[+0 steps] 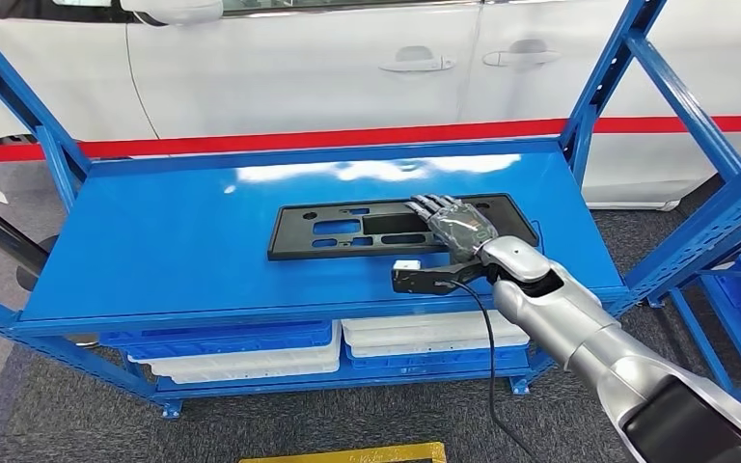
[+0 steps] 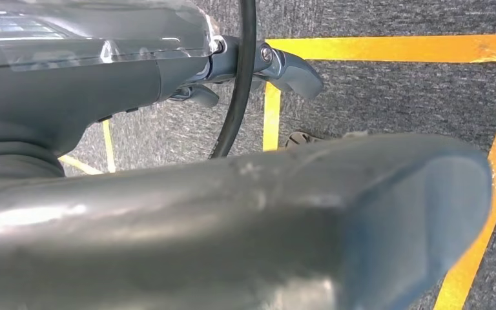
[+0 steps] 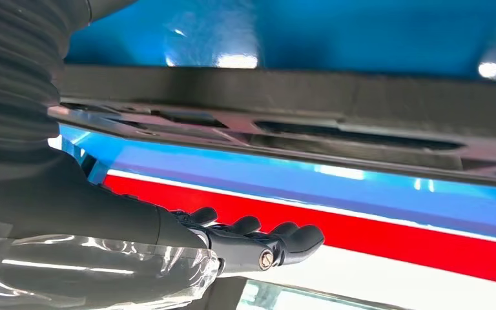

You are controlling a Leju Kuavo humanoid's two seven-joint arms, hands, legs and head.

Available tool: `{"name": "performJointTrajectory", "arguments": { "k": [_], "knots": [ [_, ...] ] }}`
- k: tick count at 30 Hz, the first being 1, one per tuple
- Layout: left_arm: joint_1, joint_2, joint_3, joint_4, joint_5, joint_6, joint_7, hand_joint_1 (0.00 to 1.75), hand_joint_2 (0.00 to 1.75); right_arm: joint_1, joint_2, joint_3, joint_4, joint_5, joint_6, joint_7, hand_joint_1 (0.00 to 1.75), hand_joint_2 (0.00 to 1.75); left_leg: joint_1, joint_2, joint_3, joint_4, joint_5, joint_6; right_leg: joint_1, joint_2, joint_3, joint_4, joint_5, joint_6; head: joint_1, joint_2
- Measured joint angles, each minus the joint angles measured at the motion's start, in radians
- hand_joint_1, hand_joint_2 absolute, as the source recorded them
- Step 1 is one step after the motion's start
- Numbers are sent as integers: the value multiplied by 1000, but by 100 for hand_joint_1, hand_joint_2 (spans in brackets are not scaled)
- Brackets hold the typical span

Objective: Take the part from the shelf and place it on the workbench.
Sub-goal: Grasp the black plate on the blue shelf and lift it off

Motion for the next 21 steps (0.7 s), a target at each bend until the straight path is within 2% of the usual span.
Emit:
{"name": "performJointTrajectory", "arguments": {
  "k": [6,12,13,14,16,17,18,21],
  "knots": [
    [0,-2,-4,0,3,-3,1,0,0,0,0,0,37,134,-103,62,0,175,0,-1,0,0,0,0,0,-1,0,0,0,0,0,0],
    [0,-3,-12,0,5,-3,5,0,0,-1,0,-18,88,164,-122,67,1,175,0,-1,0,0,0,0,0,-1,1,0,0,0,0,0],
    [0,-3,-12,0,5,-3,5,0,0,-1,0,-19,92,164,-122,67,10,175,0,-2,0,0,0,0,0,-1,1,0,0,0,0,0],
    [0,-3,-12,0,5,-3,5,0,0,-1,0,-19,96,164,-122,67,40,175,0,-2,0,0,0,0,0,-1,1,0,0,0,0,0],
    [0,-3,-13,0,5,-4,5,0,0,-1,0,-20,103,165,-122,67,120,175,0,-2,0,0,0,0,0,-1,1,0,0,0,0,0],
    [0,-3,-13,0,5,-4,5,0,0,-1,0,-21,106,166,-122,67,154,175,0,-2,0,0,0,0,0,-1,1,0,0,0,0,0],
    [0,-3,-14,0,5,-4,5,0,0,-1,0,-22,109,169,-122,67,165,175,0,-2,0,0,0,0,0,-2,1,0,0,0,0,0],
    [-1,-3,-15,0,5,-5,3,0,0,0,0,-30,119,185,-128,69,166,175,0,-3,0,0,0,0,0,-3,1,0,0,0,0,0]
  ]
}}
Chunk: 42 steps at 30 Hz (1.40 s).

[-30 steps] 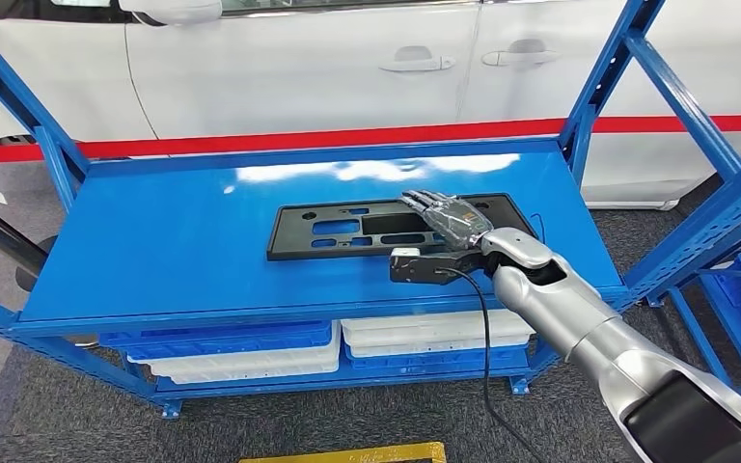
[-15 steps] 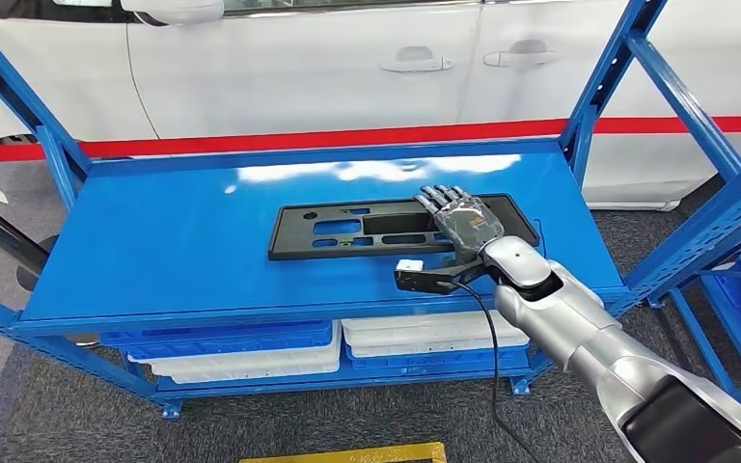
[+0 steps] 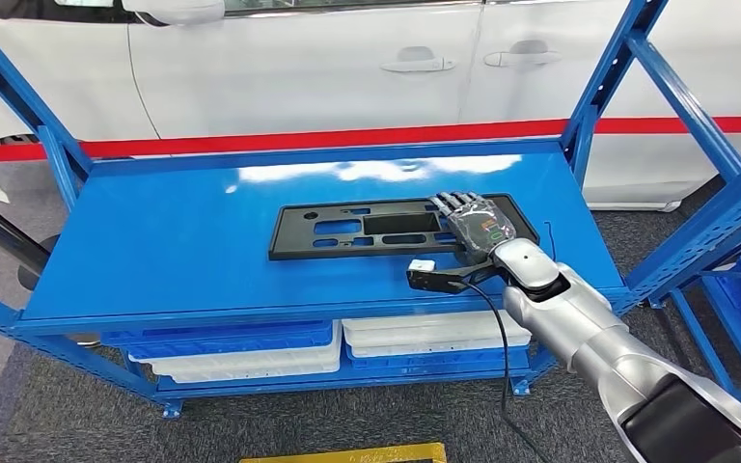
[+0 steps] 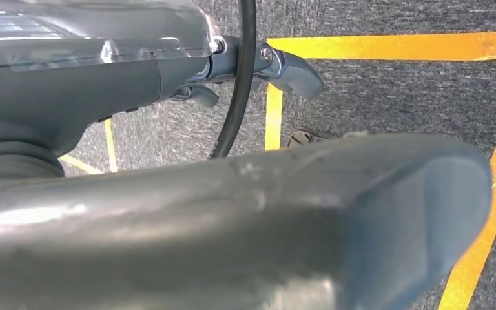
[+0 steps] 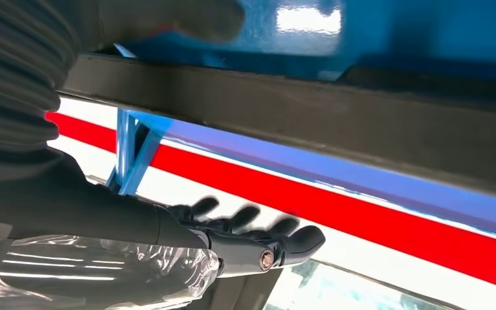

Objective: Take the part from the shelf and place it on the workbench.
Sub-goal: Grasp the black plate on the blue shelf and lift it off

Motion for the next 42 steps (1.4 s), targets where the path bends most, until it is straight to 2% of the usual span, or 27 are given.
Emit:
{"name": "performJointTrajectory", "arguments": {
  "k": [9,18,22,34,42],
  "knots": [
    [0,0,-1,0,3,-11,-2,0,0,2,0,-19,39,33,-30,1,175,175,0,-1,0,0,0,0,0,-1,1,0,0,0,0,0],
    [1,0,-1,0,4,-12,-2,0,0,13,0,-24,54,34,-31,-1,175,175,0,-1,0,0,0,0,0,-2,0,0,0,0,0,0],
    [1,0,-1,0,10,-14,-5,0,175,16,0,-25,55,34,-31,-2,175,175,0,-1,0,0,0,0,0,-2,1,0,0,0,0,0],
    [1,0,2,0,34,-28,-10,0,175,28,0,-39,54,34,-38,-20,175,175,0,-2,0,0,0,0,0,-2,1,0,0,0,0,0],
    [1,-1,3,0,32,6,22,0,175,65,0,-68,-27,47,-149,-62,175,175,0,-2,0,1,0,0,0,-1,0,0,0,0,0,0]
  ]
}}
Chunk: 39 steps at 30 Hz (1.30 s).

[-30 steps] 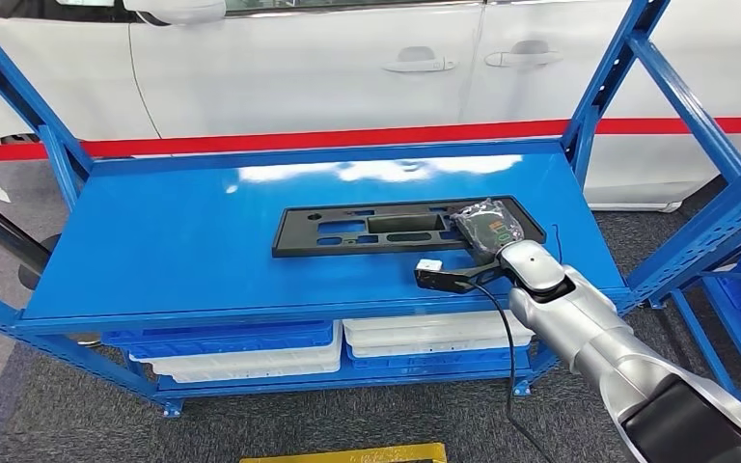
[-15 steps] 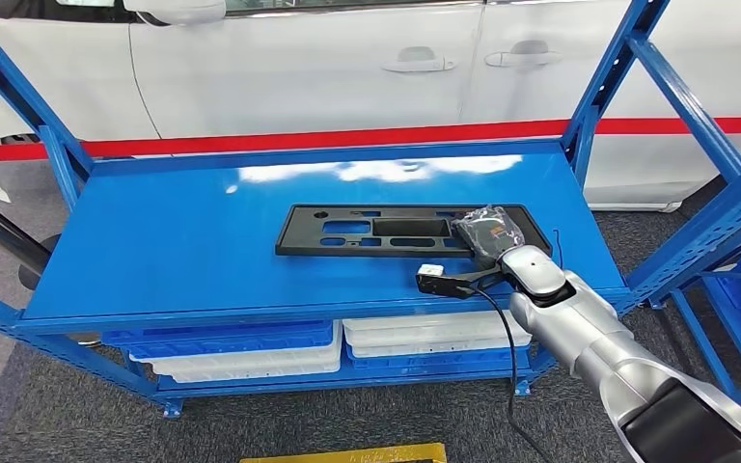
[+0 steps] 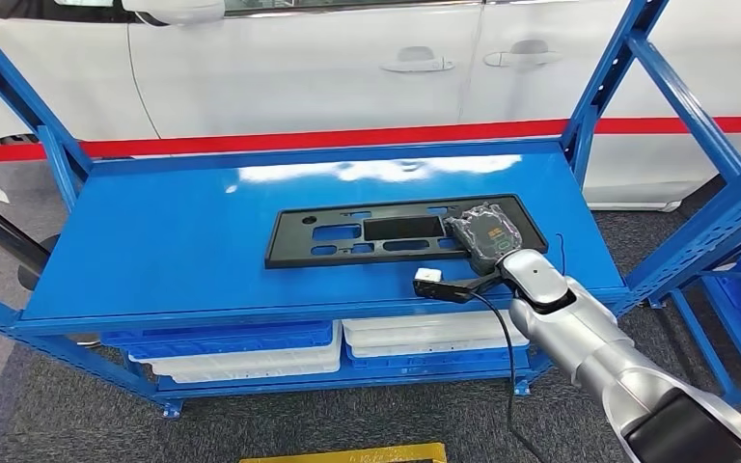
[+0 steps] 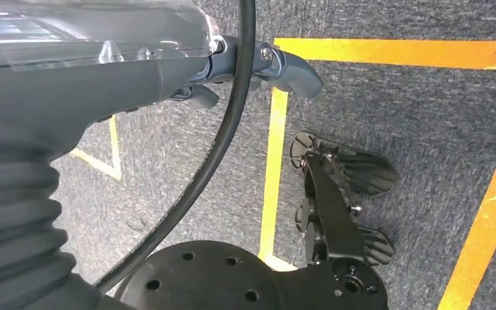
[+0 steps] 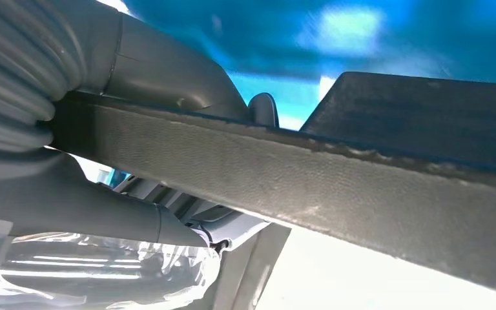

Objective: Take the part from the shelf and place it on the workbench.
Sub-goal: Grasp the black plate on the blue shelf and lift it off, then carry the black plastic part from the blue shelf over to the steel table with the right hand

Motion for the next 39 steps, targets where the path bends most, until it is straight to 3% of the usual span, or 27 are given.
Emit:
{"name": "performJointTrajectory", "arguments": {
  "k": [5,9,11,13,14,15,16,18,19,21,23,25,27,29,30,31,32,34,36,39],
  "knots": [
    [4,1,-4,0,-9,8,19,0,175,34,-5,-47,-176,-8,-41,-50,175,175,-4,2,-3,9,-4,10,-5,3,-3,-1,3,5,0,0],
    [4,0,-10,0,-19,15,29,0,175,60,-6,-89,-317,27,-75,-77,175,175,0,6,9,-14,21,22,-5,8,0,-9,8,21,0,0],
    [3,-2,-17,0,-24,14,29,0,175,77,-4,-106,-363,79,-133,-81,175,175,10,13,16,-39,41,29,-6,16,-18,34,-33,33,0,0],
    [3,-3,-25,0,-29,14,28,0,175,99,1,-121,-398,127,-186,-75,175,175,14,18,13,-43,47,32,-18,20,-65,150,-99,47,0,0],
    [3,-4,-28,0,-31,14,27,0,175,112,4,-126,-412,142,-200,-71,175,175,16,19,10,-41,48,31,-25,20,-86,206,-119,54,0,0],
    [3,-4,-30,0,-32,14,27,0,175,125,5,-131,-423,153,-206,-67,175,175,19,20,6,-38,48,30,-32,20,-95,234,-121,62,0,0],
    [3,-5,-32,0,-33,14,27,0,175,135,6,-134,-432,159,-209,-65,175,175,23,21,2,-33,48,28,-40,20,-87,227,-105,70,0,0],
    [3,-6,-35,0,-33,14,27,0,175,145,6,-140,-449,165,-209,-64,175,175,33,22,-9,-16,43,15,-55,17,-23,112,-51,89,0,0],
    [2,-6,-36,0,-33,14,27,0,175,147,7,-143,-455,166,-209,-64,175,175,36,21,-16,-7,39,4,-56,19,9,57,-33,92,0,0],
    [2,-5,-38,0,-33,15,27,0,175,149,7,-146,-468,166,-210,-63,175,175,34,20,-26,7,36,-16,-53,26,33,6,-26,80,0,0],
    [2,-6,-40,0,-35,15,26,0,175,152,7,-148,-475,172,-214,-63,175,175,34,18,-32,9,42,-32,-48,31,20,14,-24,56,0,0],
    [3,-8,-45,0,-38,14,26,0,175,154,2,-148,-481,188,-219,-61,175,175,38,18,-45,28,22,-39,-46,30,8,13,-17,35,0,0],
    [2,-9,-50,0,-39,14,26,0,175,157,-12,-148,-490,206,-221,-57,175,175,35,20,-76,109,-50,-33,-43,27,-4,10,-5,15,0,0],
    [2,-9,-53,0,-40,15,26,0,175,162,-27,-148,-499,219,-222,-51,175,175,26,19,-116,236,-130,-23,-31,25,-21,10,8,3,0,0],
    [2,-9,-54,0,-40,15,26,0,175,166,-33,-148,-501,223,-222,-48,175,175,20,19,-124,279,-147,-17,-23,24,-31,11,15,-1,0,0],
    [2,-9,-54,0,-40,14,27,0,175,170,-39,-148,-503,227,-222,-46,175,175,15,19,-118,293,-145,-10,-16,24,-41,12,23,-4,0,0],
    [2,-9,-54,0,-40,13,27,0,175,174,-44,-148,-505,230,-222,-44,175,175,9,19,-94,270,-124,-1,-10,24,-51,13,31,-5,0,0],
    [1,-9,-55,0,-40,9,27,0,175,178,-51,-148,-512,232,-221,-41,175,175,-4,18,-10,147,-75,22,-2,24,-68,16,46,-4,0,0],
    [0,-8,-55,0,-39,3,24,0,175,179,-56,-148,-521,232,-219,-37,175,175,-15,17,52,43,-61,35,0,23,-77,16,62,3,0,0],
    [0,-7,-55,0,-28,-10,19,0,175,179,-59,-146,-530,224,-207,-35,175,175,-20,15,52,10,-43,40,-7,21,-78,6,86,21,0,0]
  ]
}}
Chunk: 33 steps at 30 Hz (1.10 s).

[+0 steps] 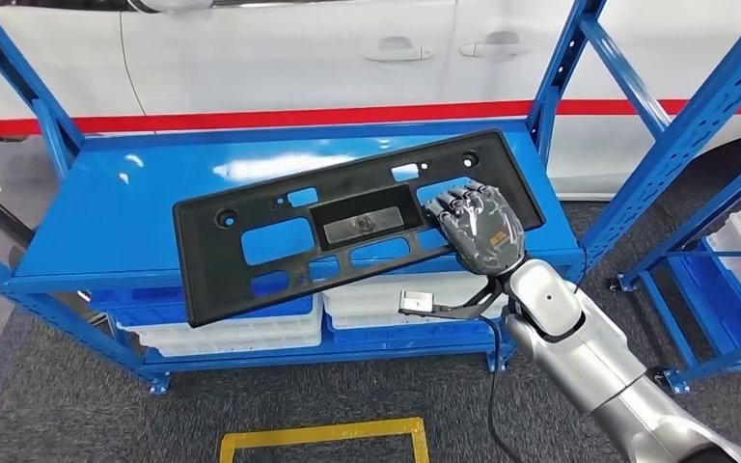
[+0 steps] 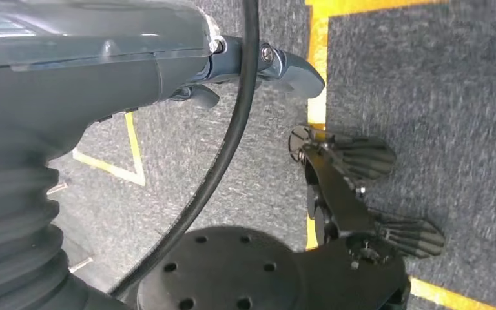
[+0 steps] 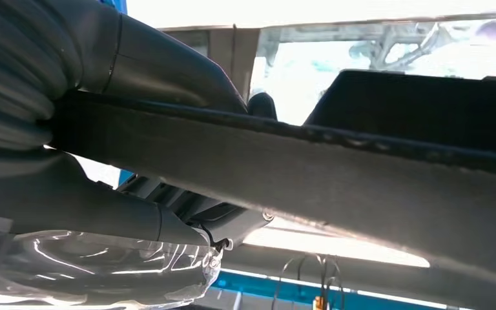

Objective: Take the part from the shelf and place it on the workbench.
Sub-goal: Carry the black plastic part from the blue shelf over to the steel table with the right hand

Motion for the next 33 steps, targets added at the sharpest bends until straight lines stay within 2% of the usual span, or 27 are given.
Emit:
{"name": "performJointTrajectory", "arguments": {
  "k": [1,2,3,5,6,7,8,9,10,12,13,14,16,17,18,20,21,22,23,24,25,26,28,29,31,32,33],
  "knots": [
    [0,1,1,0,6,-5,-1,0,175,-1,0,2,-2,-5,9,0,175,175,1,1,-6,-5,13,3,-2,0,-5,1,-8,6,0,0],
    [-1,3,1,0,12,-12,-1,0,175,-2,1,6,-3,-12,19,-1,175,175,3,2,-16,-10,28,8,-3,0,-14,18,-36,11,0,0],
    [-2,5,2,0,15,-17,1,0,175,-4,1,12,-5,-20,29,-3,175,175,6,3,-28,-13,42,13,-6,0,-25,53,-83,16,0,0],
    [-1,9,3,1,17,-27,9,0,175,-6,2,29,-9,-33,43,-5,175,175,6,3,-58,-11,67,19,-13,0,-51,174,-185,23,0,0],
    [-1,11,3,2,17,-30,13,0,175,-6,3,38,-12,-38,48,-6,175,175,6,3,-74,-8,77,19,-15,0,-57,233,-205,26,0,0],
    [0,12,3,2,17,-32,17,0,175,-6,3,46,-16,-42,51,-4,175,175,6,3,-91,-5,87,18,-17,0,-53,272,-201,29,0,0],
    [0,13,3,4,16,-32,21,0,175,-6,3,53,-22,-47,55,-3,175,175,6,2,-107,0,96,16,-19,0,-34,277,-177,30,0,0],
    [1,14,3,4,15,-31,25,0,175,-6,3,59,-29,-55,59,-1,175,175,6,1,-122,5,103,14,-20,0,3,247,-148,29,0,0],
    [1,15,3,5,13,-30,29,0,175,-6,3,64,-38,-64,65,1,175,175,6,0,-134,10,109,10,-21,0,55,187,-134,26,0,0],
    [1,18,2,6,8,-28,36,0,175,-5,3,72,-58,-81,73,3,175,175,4,-1,-148,16,121,0,-16,-1,154,48,-148,17,0,0],
    [1,20,1,6,7,-28,38,0,175,-5,3,75,-67,-86,76,4,175,175,4,-1,-152,16,128,-7,-12,0,180,4,-162,12,0,0],
    [1,21,0,7,6,-27,40,0,175,-5,3,78,-74,-89,77,4,175,175,5,-2,-154,13,137,-13,-8,0,189,-17,-167,6,0,0],
    [1,25,0,9,5,-27,43,0,175,-3,3,83,-82,-93,78,5,175,175,7,-3,-161,13,140,-26,-10,-4,180,-27,-152,-8,0,0],
    [1,27,0,9,4,-27,43,0,175,-2,3,85,-85,-94,78,5,175,175,8,-3,-170,29,118,-30,-11,-7,172,-31,-141,-16,0,0],
    [1,28,0,10,3,-27,44,0,175,-1,0,87,-87,-94,79,5,175,175,9,-4,-182,63,77,-33,-13,-11,161,-34,-130,-23,0,0],
    [1,30,0,10,1,-28,44,0,175,1,-10,91,-92,-95,79,5,175,175,11,-2,-211,175,-24,-39,-11,-15,135,-33,-109,-31,0,0],
    [1,31,0,10,1,-27,44,0,175,2,-17,92,-93,-95,79,5,175,175,11,-2,-218,230,-52,-42,-10,-17,121,-31,-98,-32,0,0],
    [1,32,0,10,0,-27,44,0,175,3,-23,95,-95,-95,80,5,175,175,11,-2,-216,267,-53,-44,-9,-18,105,-29,-88,-31,0,0],
    [0,34,0,10,0,-27,44,0,175,3,-28,97,-96,-95,81,5,175,175,11,-2,-203,279,-32,-45,-8,-19,88,-26,-77,-29,0,0],
    [-1,35,0,10,0,-27,44,0,175,4,-31,98,-96,-96,83,5,175,175,11,-2,-175,260,2,-45,-8,-20,71,-21,-67,-27,0,0],
    [-2,36,-1,10,0,-27,43,0,175,4,-33,100,-97,-98,87,6,175,175,11,-3,-135,216,29,-45,-9,-21,55,-15,-59,-23,0,0],
    [-3,38,-1,10,-1,-27,43,0,175,5,-34,100,-99,-101,92,7,175,175,10,-4,-87,151,34,-43,-8,-21,40,-8,-51,-19,0,0],
    [-6,42,-3,10,-5,-27,43,0,175,4,-35,100,-102,-108,102,12,175,175,7,-7,-15,37,10,-34,-6,-22,23,1,-35,-8,0,0],
    [-7,44,-6,10,-9,-28,44,0,175,4,-36,100,-104,-112,108,15,175,175,5,-8,-4,8,0,-28,-6,-23,20,0,-24,-2,0,0],
    [-6,49,-16,10,-20,-27,50,0,175,8,-36,100,-105,-119,115,23,175,175,6,-6,-16,-1,15,-13,-7,-21,15,-4,-9,9,0,0],
    [-7,50,-22,10,-27,-27,54,0,175,13,-35,99,-106,-121,117,27,175,175,7,-5,-23,-2,27,-4,-8,-18,9,5,-25,14,0,0],
    [-8,52,-28,10,-37,-26,58,0,175,19,-33,97,-108,-123,118,31,175,175,9,-2,-33,-4,40,5,-9,-13,-1,30,-59,18,0,0]
  ]
}}
